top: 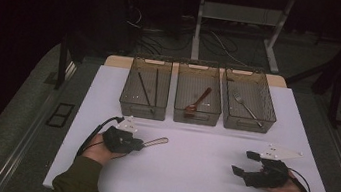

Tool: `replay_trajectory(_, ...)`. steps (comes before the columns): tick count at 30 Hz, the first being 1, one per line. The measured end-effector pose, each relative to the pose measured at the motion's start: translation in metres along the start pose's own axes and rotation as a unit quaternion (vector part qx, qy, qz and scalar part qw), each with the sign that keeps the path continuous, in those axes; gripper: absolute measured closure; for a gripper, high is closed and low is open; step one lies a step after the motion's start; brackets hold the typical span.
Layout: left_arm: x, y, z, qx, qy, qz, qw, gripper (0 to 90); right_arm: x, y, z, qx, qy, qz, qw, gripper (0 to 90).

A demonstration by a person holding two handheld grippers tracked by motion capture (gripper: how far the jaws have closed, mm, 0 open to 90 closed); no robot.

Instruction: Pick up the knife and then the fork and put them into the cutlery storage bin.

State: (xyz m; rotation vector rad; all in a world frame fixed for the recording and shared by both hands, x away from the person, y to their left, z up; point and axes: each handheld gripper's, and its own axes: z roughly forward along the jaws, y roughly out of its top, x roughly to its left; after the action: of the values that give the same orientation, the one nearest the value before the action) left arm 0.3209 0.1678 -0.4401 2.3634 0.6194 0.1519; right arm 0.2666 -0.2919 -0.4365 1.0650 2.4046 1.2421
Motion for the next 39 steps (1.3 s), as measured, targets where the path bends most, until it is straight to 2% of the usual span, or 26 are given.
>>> replay_trajectory(4,-0.007,0.005,0.002,0.004,-0.010,0.018,0.9998,79.3,-0.001,0.002,-0.001,0.003,0.004,0.001,1.0000,19.4)
replay_trajectory(8,-0.014,0.013,0.002,-0.004,-0.017,0.030,0.9994,79.3,-0.001,0.009,-0.005,0.004,0.018,-0.006,0.9998,18.2)
replay_trajectory(12,-0.024,0.025,0.003,-0.006,-0.029,0.050,0.9983,79.3,0.002,0.022,-0.005,0.016,0.053,-0.027,0.9981,18.3)
replay_trajectory(14,-0.029,0.032,0.006,-0.008,-0.036,0.058,0.9976,79.3,0.006,0.030,0.000,0.021,0.059,-0.042,0.9972,18.5)
replay_trajectory(16,-0.035,0.041,0.008,-0.012,-0.043,0.071,0.9964,79.3,0.011,0.039,0.006,0.028,0.063,-0.069,0.9952,21.8)
replay_trajectory(19,-0.045,0.057,0.014,-0.012,-0.056,0.099,0.9934,79.3,0.018,0.052,0.016,0.034,0.087,-0.096,0.9909,26.1)
replay_trajectory(20,-0.048,0.062,0.016,-0.012,-0.062,0.110,0.9919,79.3,0.021,0.056,0.019,0.037,0.099,-0.104,0.9889,27.1)
replay_trajectory(21,-0.053,0.067,0.019,-0.014,-0.067,0.113,0.9912,79.3,0.023,0.060,0.023,0.038,0.109,-0.109,0.9872,27.6)
replay_trajectory(25,-0.066,0.084,0.028,-0.006,-0.086,0.146,0.9855,79.3,0.035,0.073,0.041,0.058,0.146,-0.131,0.9787,37.0)
replay_trajectory(26,-0.069,0.088,0.031,-0.007,-0.091,0.153,0.9841,79.3,0.037,0.076,0.046,0.065,0.160,-0.147,0.9738,39.6)
replay_trajectory(28,-0.074,0.096,0.035,-0.008,-0.098,0.165,0.9815,79.3,0.043,0.080,0.057,0.080,0.174,-0.173,0.9661,42.6)
replay_trajectory(30,-0.079,0.103,0.039,-0.010,-0.105,0.177,0.9786,79.3,0.048,0.084,0.066,0.095,0.189,-0.201,0.9565,46.3)
replay_trajectory(31,-0.080,0.107,0.040,-0.011,-0.109,0.185,0.9766,79.3,0.050,0.086,0.071,0.103,0.189,-0.209,0.9539,49.6)
replay_trajectory(32,-0.082,0.110,0.041,-0.011,-0.112,0.187,0.9759,79.3,0.052,0.087,0.075,0.111,0.195,-0.217,0.9500,52.4)
replay_trajectory(34,-0.085,0.116,0.045,-0.012,-0.116,0.200,0.9729,79.3,0.055,0.089,0.080,0.125,0.201,-0.231,0.9438,59.6)
replay_trajectory(36,-0.086,0.121,0.047,-0.008,-0.115,0.224,0.9676,79.2,0.057,0.089,0.084,0.133,0.210,-0.242,0.9379,66.2)
replay_trajectory(37,-0.088,0.122,0.048,-0.013,-0.117,0.220,0.9684,79.2,0.057,0.089,0.085,0.137,0.209,-0.245,0.9366,73.3)
replay_trajectory(38,-0.087,0.123,0.048,-0.007,-0.117,0.227,0.9667,79.2,0.057,0.089,0.085,0.139,0.216,-0.248,0.9339,75.9)
replay_trajectory(39,-0.087,0.124,0.048,-0.008,-0.119,0.231,0.9658,79.2,0.057,0.088,0.085,0.143,0.216,-0.246,0.9339,76.8)
